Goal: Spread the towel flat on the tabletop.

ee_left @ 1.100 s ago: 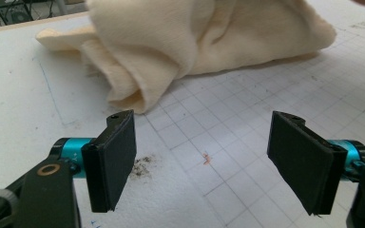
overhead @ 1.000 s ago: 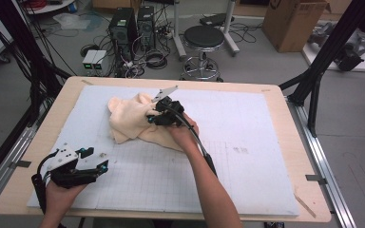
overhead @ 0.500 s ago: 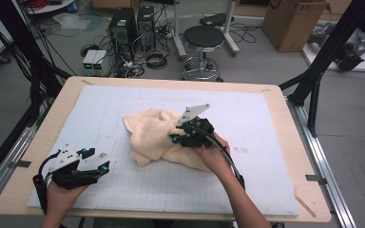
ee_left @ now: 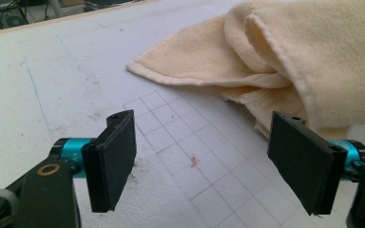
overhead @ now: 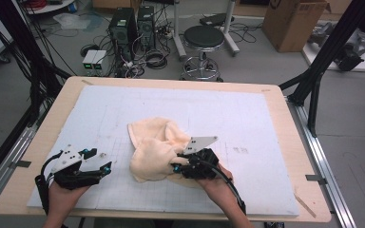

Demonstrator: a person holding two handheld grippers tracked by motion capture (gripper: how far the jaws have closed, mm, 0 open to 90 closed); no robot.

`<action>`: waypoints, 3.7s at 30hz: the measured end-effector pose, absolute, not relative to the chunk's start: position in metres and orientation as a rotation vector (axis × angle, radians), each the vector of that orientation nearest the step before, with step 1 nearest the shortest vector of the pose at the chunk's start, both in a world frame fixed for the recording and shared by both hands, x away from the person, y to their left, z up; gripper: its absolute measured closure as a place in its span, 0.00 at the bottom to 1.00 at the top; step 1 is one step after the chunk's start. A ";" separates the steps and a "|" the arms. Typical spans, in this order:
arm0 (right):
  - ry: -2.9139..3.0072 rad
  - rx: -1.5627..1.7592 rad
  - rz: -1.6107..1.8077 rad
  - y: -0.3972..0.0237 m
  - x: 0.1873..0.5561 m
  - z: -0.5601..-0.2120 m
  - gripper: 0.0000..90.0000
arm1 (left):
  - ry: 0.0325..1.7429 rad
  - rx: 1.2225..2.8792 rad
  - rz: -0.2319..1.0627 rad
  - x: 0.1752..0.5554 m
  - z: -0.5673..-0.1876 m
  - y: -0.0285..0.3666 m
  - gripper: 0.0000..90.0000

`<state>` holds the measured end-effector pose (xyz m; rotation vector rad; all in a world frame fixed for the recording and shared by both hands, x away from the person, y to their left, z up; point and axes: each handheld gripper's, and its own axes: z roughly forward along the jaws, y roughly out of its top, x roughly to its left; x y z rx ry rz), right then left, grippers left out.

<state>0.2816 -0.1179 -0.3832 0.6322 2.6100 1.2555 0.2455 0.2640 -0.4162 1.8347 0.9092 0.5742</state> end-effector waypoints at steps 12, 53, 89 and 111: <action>2.552 0.655 1.388 -0.140 0.276 -0.379 0.42 | 0.881 1.851 0.532 0.246 -0.416 0.252 0.28; 2.704 0.466 1.404 -0.185 0.238 -0.417 0.83 | 0.567 2.057 0.296 0.241 -0.405 0.197 0.86; 2.712 0.592 1.503 -0.163 0.311 -0.405 0.93 | 0.556 2.052 0.209 0.262 -0.399 0.185 0.93; 2.732 0.713 1.479 -0.144 0.327 -0.411 0.73 | 0.554 2.033 0.141 0.230 -0.402 0.219 0.90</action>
